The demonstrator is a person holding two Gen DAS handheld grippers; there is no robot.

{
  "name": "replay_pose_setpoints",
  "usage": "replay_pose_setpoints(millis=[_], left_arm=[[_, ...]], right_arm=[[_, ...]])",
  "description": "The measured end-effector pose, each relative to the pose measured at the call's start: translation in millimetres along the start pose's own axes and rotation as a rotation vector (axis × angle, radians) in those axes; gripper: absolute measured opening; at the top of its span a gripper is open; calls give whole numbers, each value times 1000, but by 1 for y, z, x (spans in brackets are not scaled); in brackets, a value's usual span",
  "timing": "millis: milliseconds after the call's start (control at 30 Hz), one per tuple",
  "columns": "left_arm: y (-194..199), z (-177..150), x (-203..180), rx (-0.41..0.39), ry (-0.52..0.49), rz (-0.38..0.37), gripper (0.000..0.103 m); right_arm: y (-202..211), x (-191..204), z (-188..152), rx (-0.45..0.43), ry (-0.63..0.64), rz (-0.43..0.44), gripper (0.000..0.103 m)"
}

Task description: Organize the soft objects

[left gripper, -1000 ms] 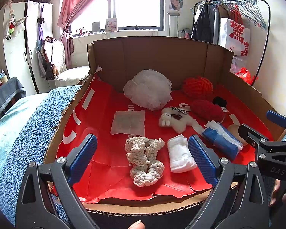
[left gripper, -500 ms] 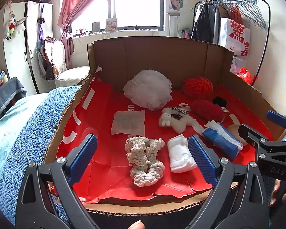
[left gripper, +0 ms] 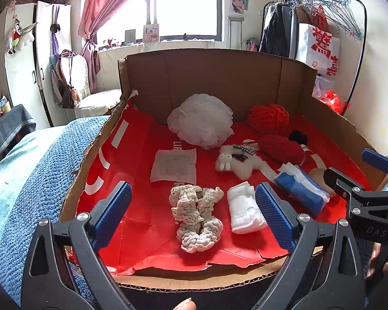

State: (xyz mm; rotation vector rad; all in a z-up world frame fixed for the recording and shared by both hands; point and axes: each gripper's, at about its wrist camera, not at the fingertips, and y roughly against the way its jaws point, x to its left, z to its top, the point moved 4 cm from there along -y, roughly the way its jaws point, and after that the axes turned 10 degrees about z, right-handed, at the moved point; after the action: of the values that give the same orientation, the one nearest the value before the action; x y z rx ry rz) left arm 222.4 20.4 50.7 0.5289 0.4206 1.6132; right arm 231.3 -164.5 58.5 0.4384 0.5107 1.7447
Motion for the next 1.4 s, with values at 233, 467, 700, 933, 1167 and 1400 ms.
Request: replay_pose_setpoints(millis=[233, 467, 700, 933, 1167, 1400], left_arm=[[0, 0, 0, 0, 0, 1, 98], [0, 0, 0, 0, -1, 1, 98], [0, 0, 0, 0, -1, 2, 98], [0, 0, 0, 0, -1, 1, 98], [0, 0, 0, -1, -1, 2, 98], [24, 2, 2, -32, -26, 22, 98]], right_arm=[[0, 0, 0, 0, 0, 0, 103], [-1, 1, 0, 1, 1, -1, 103], [-1, 1, 0, 1, 2, -2, 103], [-1, 1, 0, 2, 2, -3, 103], [0, 1, 0, 0, 2, 0, 103], [39, -3, 5, -42, -16, 37, 103]])
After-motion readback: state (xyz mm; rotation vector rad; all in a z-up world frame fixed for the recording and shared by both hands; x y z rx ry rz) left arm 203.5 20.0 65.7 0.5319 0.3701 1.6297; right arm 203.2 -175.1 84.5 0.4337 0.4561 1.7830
